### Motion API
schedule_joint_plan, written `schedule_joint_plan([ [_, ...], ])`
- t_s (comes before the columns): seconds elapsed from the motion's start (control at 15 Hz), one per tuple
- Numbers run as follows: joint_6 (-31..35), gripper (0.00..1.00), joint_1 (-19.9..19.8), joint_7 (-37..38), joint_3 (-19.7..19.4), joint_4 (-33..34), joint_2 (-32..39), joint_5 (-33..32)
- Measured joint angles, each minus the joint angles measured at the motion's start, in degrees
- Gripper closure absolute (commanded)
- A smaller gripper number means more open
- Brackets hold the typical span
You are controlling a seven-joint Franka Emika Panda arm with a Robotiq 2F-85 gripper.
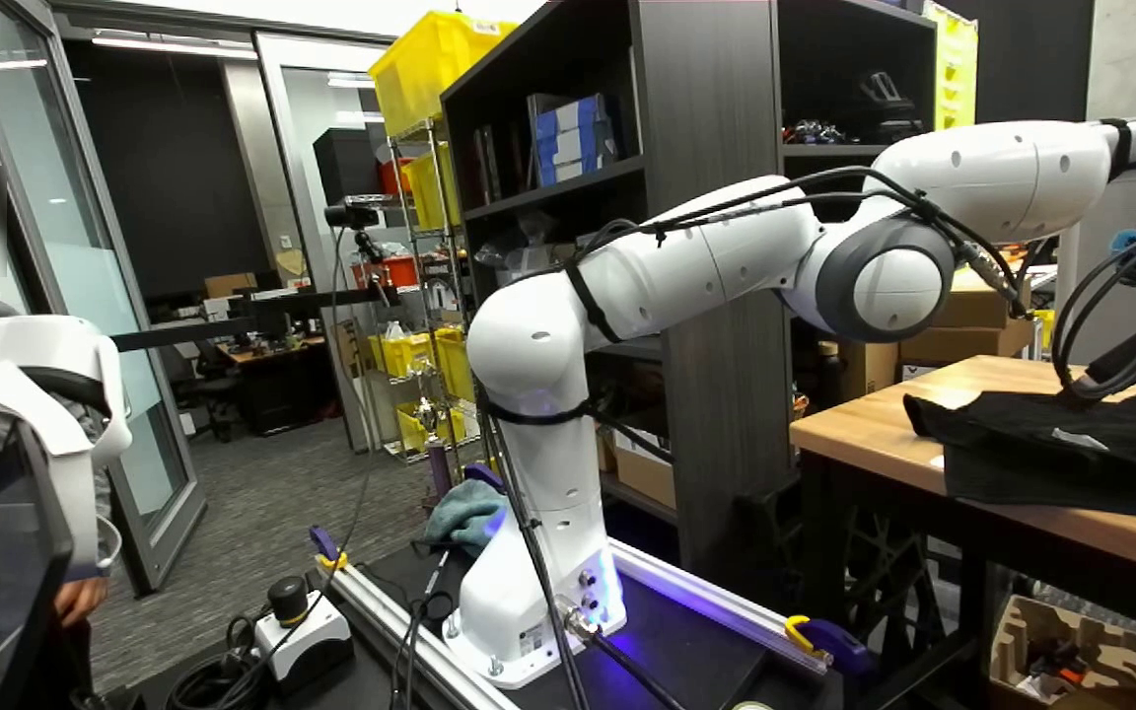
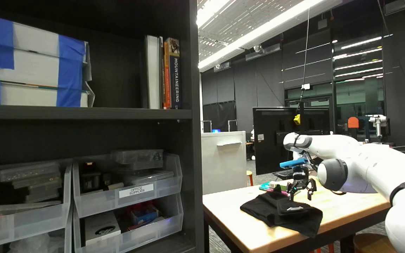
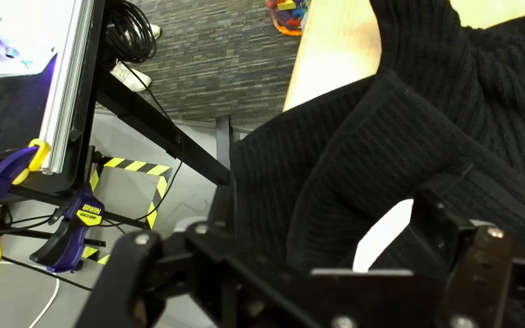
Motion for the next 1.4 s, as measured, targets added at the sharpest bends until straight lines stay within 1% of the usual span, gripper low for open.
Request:
schedule_joint_plan([
  [0.2,0.02,0.00,0.00,0.00,1.24,0.00,1.25,2.25],
  [0.4,0.61,0.00,-0.05,0.00,1.86,0.00,2.19,3.02],
  [0.93,6.07,0.00,-1.51,0.27,1.77,0.24,2.35,3.02],
  [1.27,7.50,0.00,-1.24,0.34,1.71,0.20,2.35,2.61],
  [1.4,8.82,0.00,-0.64,1.25,1.18,0.12,2.53,1.42],
])
